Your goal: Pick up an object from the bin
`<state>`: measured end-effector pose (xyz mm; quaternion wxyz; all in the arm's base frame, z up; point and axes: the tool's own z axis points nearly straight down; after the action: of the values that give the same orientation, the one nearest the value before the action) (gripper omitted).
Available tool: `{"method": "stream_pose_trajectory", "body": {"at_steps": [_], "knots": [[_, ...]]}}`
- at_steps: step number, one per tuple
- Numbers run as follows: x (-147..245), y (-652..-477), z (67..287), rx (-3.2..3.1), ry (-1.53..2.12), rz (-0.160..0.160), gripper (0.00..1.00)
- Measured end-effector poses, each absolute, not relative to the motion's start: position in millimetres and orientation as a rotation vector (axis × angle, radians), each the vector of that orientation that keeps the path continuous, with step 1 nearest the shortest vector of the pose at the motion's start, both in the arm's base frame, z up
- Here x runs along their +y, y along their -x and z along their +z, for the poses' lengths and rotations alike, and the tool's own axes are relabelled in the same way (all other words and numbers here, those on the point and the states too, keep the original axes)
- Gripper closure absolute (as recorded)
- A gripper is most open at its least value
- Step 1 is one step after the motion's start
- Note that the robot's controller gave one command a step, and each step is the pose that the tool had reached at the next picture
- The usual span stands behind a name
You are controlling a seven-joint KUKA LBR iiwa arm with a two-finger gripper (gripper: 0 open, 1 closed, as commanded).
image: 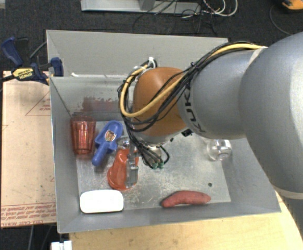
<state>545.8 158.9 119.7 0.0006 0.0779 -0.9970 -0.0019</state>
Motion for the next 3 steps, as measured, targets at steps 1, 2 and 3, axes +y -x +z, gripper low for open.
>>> {"method": "stream_pose_trajectory", "body": {"at_steps": [1,2,3], "knots": [[158.9,-545.8,119.7,-3.131,-0.245,-0.006,1.0],[158.8,-545.8,119.7,-3.131,-0.245,-0.006,1.0],[158.8,-545.8,119.7,-3.131,-0.244,-0.006,1.0]]}}
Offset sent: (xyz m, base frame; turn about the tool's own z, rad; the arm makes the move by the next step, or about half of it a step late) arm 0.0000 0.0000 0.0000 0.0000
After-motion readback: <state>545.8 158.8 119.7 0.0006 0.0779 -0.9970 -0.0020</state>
